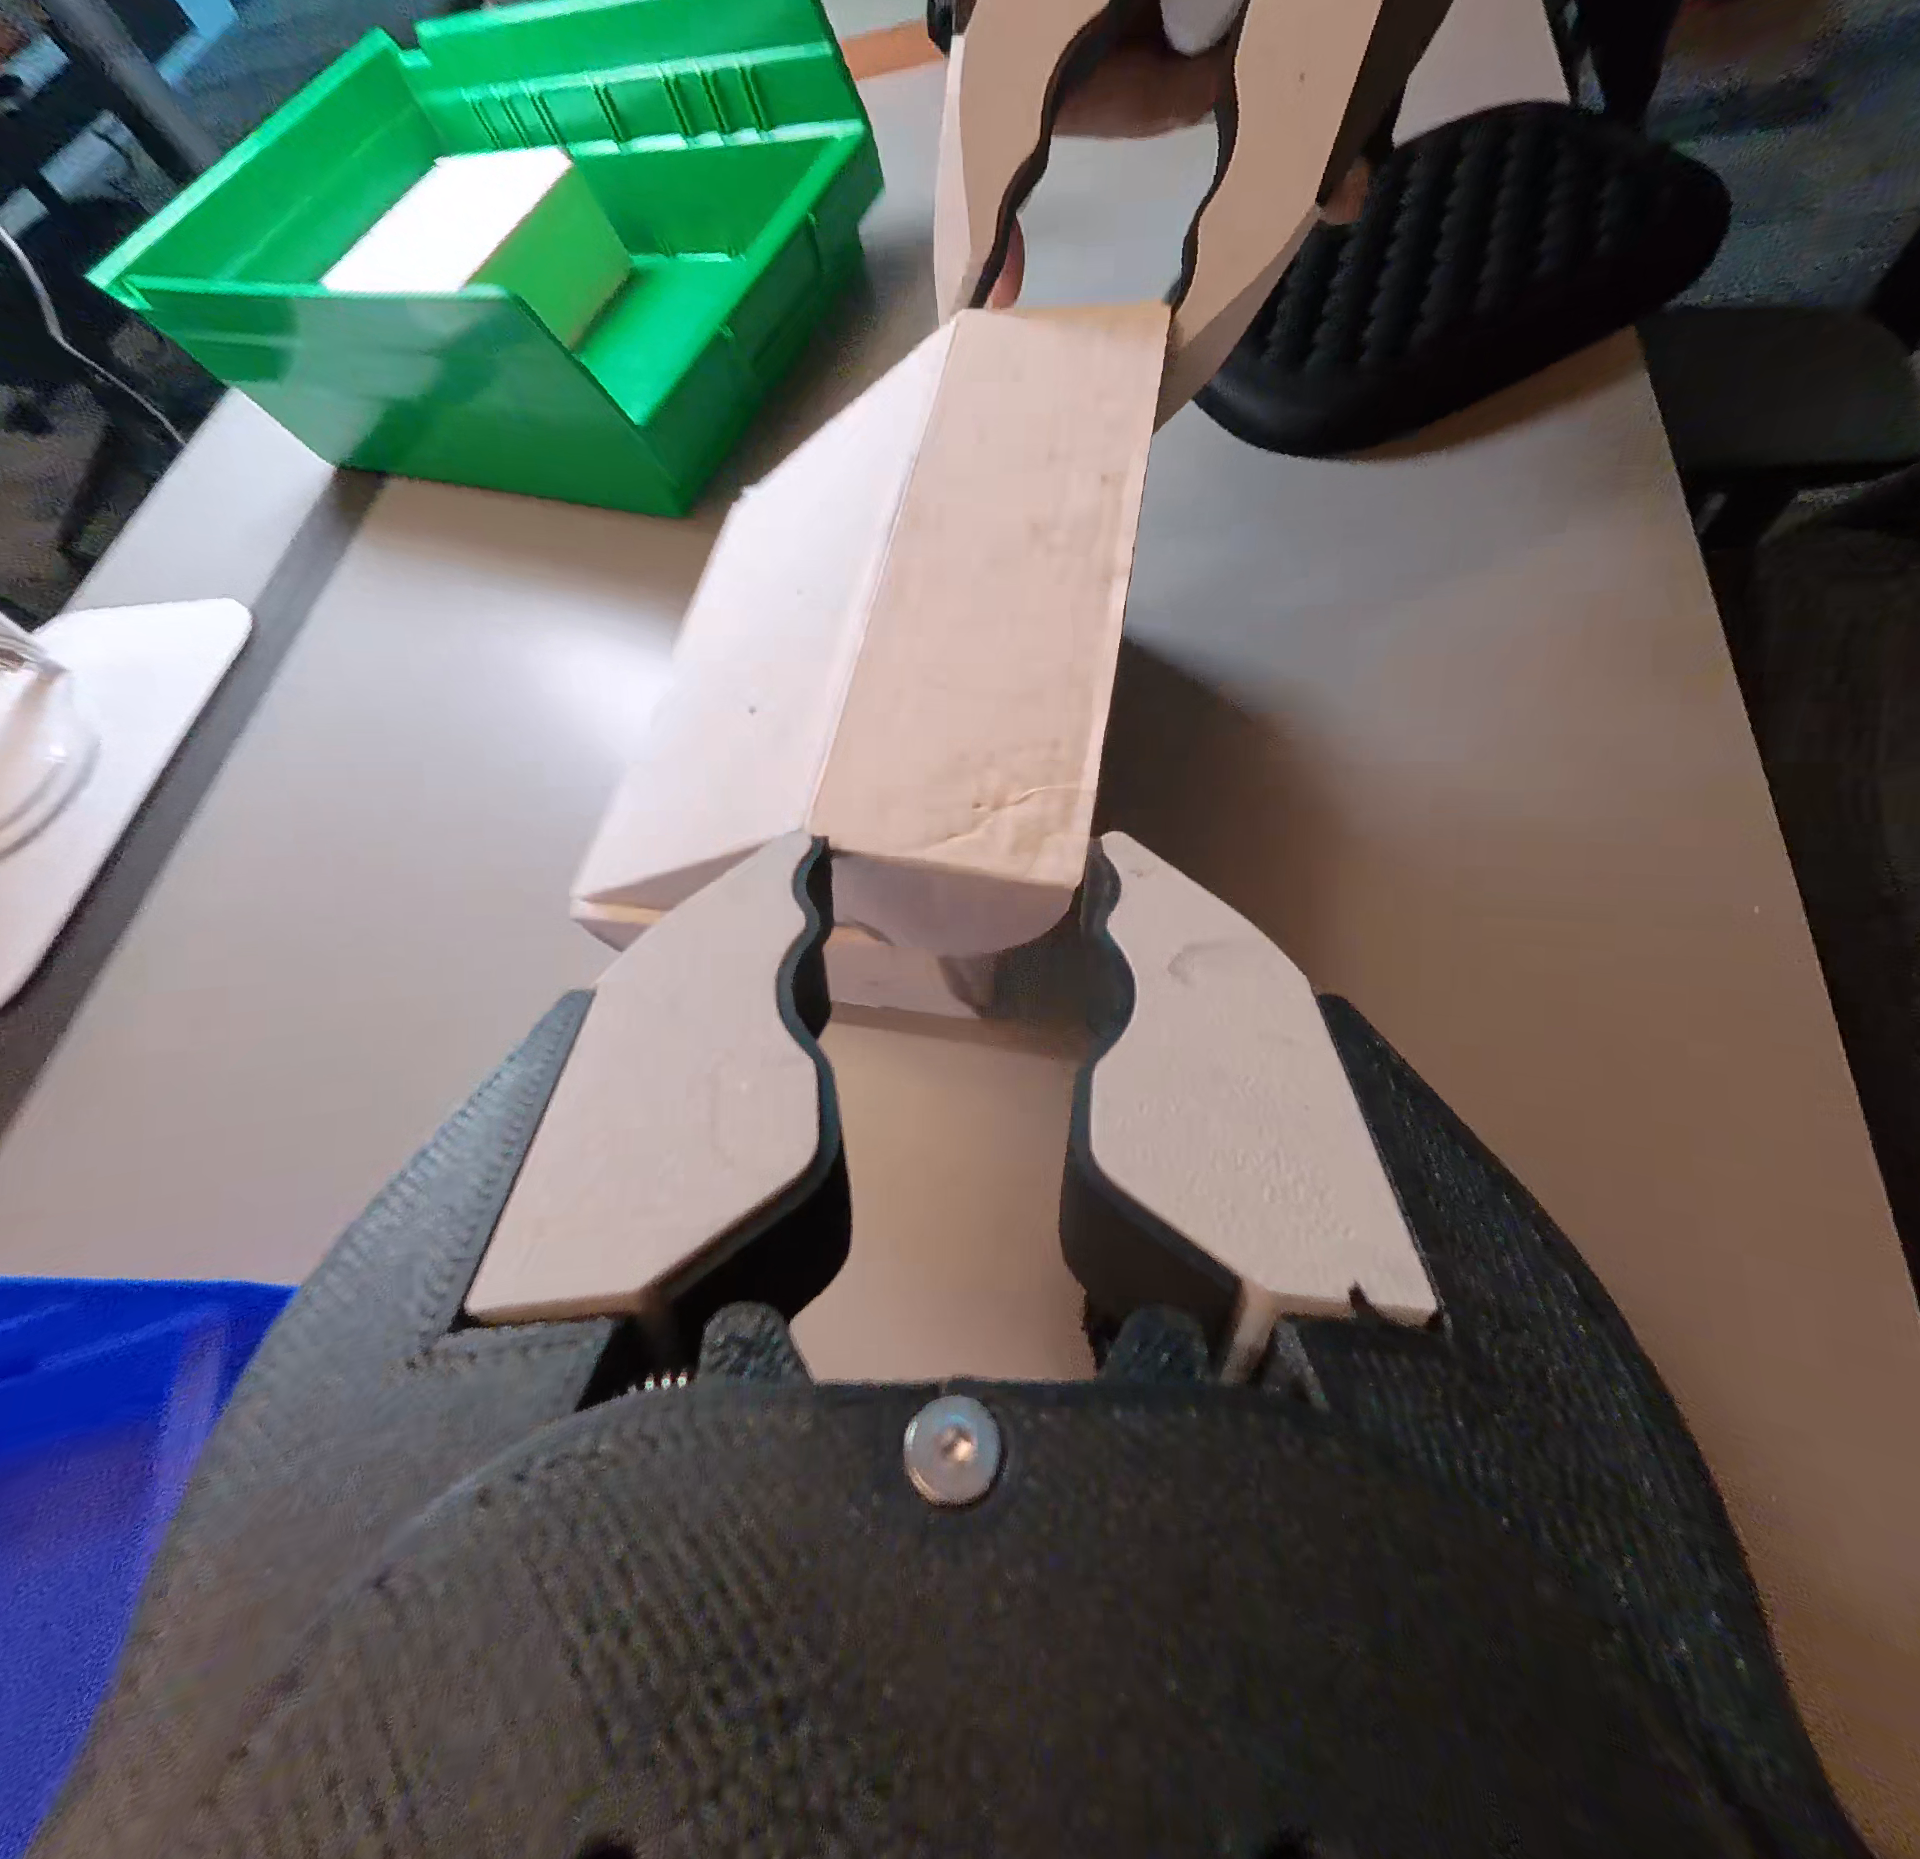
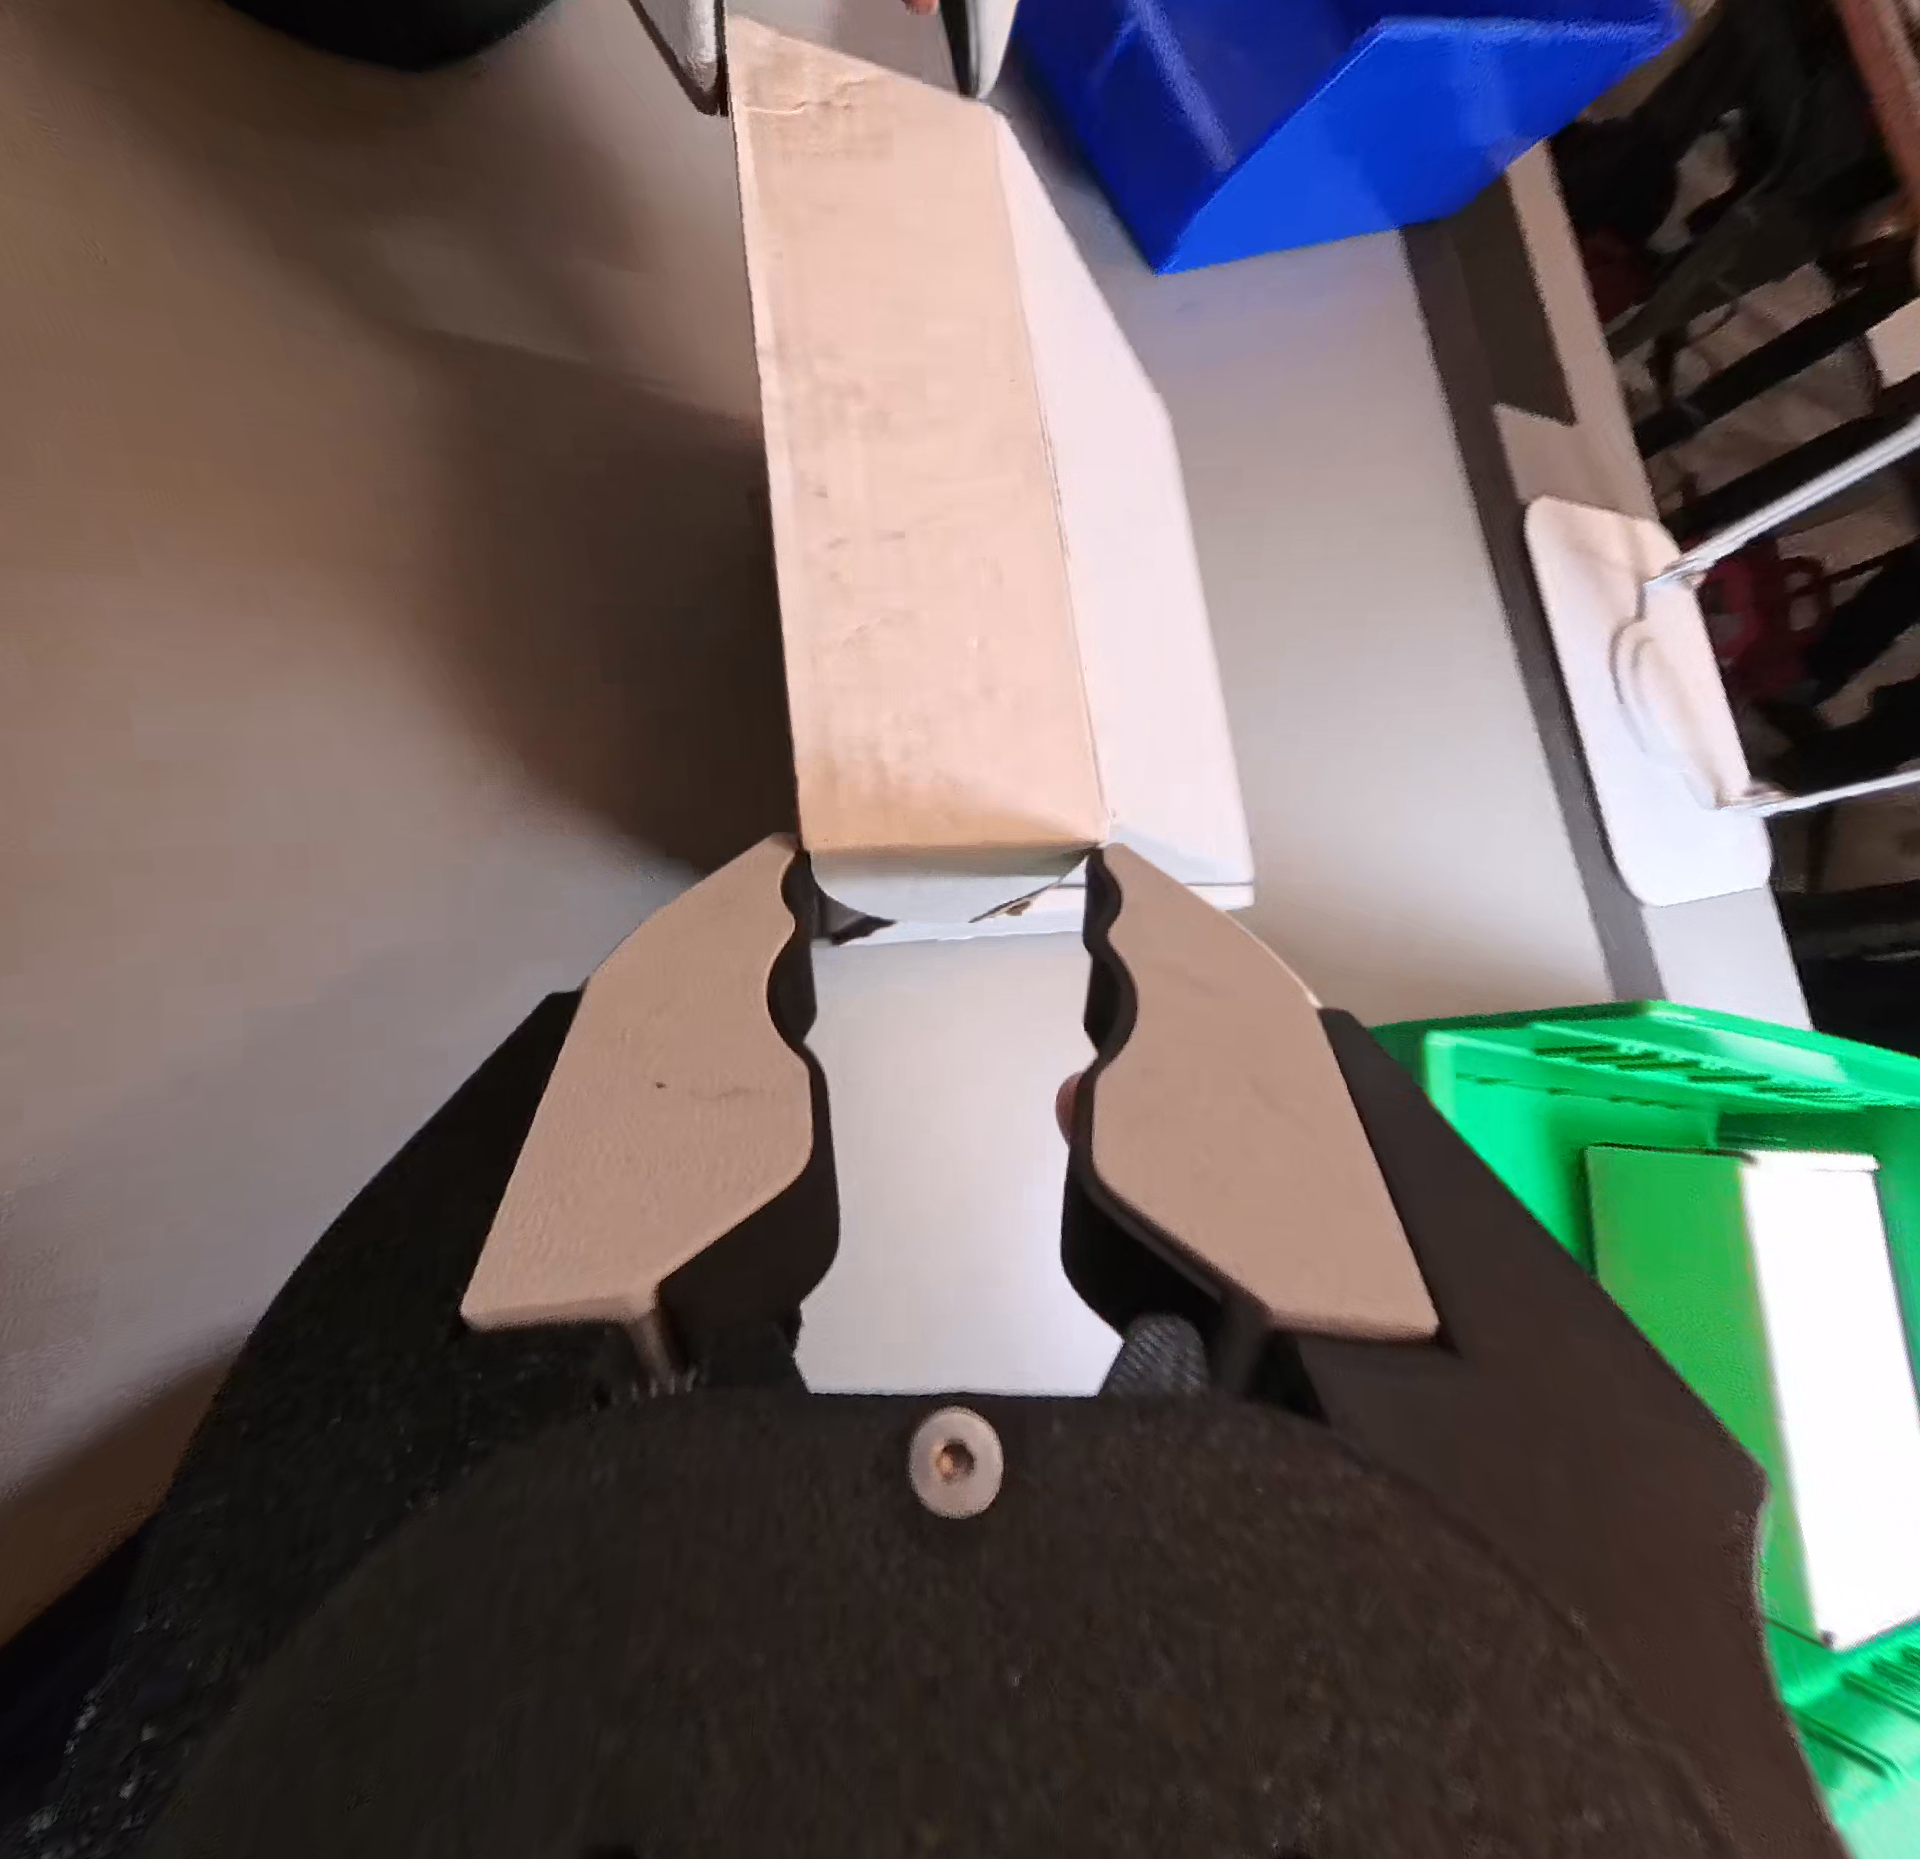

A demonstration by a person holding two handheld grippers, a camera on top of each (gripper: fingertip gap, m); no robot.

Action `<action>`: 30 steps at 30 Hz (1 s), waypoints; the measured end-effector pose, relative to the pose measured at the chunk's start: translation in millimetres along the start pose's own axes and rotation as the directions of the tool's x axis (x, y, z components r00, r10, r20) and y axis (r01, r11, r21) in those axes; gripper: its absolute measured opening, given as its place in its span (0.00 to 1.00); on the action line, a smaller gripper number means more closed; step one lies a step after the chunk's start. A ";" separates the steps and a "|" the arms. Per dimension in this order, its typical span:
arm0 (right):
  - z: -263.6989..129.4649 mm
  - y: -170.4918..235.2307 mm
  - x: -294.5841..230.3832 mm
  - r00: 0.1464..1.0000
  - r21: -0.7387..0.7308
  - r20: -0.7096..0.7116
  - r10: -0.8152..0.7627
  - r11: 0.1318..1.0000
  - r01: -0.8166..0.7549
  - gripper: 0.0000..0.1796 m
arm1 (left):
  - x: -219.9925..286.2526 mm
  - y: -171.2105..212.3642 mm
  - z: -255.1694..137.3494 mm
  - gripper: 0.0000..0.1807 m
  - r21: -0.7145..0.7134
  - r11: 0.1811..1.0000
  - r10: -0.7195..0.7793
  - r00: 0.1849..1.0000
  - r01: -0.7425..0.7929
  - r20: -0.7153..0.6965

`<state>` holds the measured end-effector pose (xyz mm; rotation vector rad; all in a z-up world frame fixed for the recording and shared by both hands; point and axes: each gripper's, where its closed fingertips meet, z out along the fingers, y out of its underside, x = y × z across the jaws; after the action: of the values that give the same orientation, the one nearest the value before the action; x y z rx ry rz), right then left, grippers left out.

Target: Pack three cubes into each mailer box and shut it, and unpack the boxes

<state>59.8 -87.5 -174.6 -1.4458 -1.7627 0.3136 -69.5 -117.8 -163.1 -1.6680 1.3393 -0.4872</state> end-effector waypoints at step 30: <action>19.2 24.4 -39.5 0.890 -0.011 -0.024 0.455 0.890 -0.455 0.11 | 37.2 35.3 22.9 0.16 -0.149 0.878 -0.461 0.887 0.454 -0.014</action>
<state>63.6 -110.0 -219.4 -1.8625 -1.3917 0.5257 -59.2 -142.4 -212.6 -2.1175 1.0224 -0.7238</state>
